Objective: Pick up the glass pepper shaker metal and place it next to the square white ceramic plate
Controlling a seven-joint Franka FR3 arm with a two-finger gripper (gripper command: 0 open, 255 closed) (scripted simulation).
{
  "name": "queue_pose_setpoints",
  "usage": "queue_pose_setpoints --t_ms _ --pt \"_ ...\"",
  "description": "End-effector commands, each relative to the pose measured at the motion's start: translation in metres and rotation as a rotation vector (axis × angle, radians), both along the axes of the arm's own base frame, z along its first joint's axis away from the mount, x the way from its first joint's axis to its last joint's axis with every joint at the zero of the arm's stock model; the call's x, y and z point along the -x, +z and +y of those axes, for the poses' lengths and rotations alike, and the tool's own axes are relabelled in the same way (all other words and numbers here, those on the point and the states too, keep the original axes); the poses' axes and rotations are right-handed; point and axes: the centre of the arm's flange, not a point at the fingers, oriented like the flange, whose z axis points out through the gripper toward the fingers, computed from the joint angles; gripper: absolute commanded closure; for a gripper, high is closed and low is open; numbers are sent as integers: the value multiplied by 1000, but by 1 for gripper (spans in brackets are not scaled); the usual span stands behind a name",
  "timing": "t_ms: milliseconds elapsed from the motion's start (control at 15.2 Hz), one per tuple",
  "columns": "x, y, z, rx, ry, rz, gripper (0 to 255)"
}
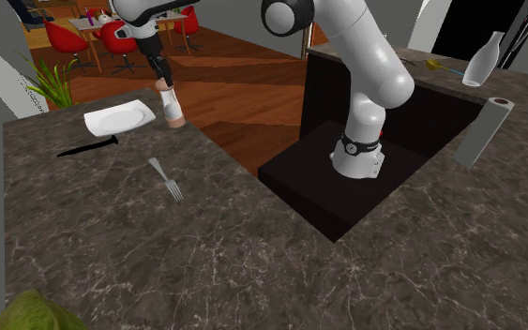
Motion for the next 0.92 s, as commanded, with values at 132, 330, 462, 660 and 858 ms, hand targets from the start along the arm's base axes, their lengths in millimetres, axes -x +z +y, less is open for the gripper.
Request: queue_pose_setpoints --t_ms 132,330,462,660,858 --pt "-2 13 0 0 0 0 0" --pt "-8 49 -1 0 0 0 0" --pt "-8 49 -1 0 0 0 0" --pt "-8 49 -1 0 0 0 0" --pt "-8 49 -1 0 0 0 0"
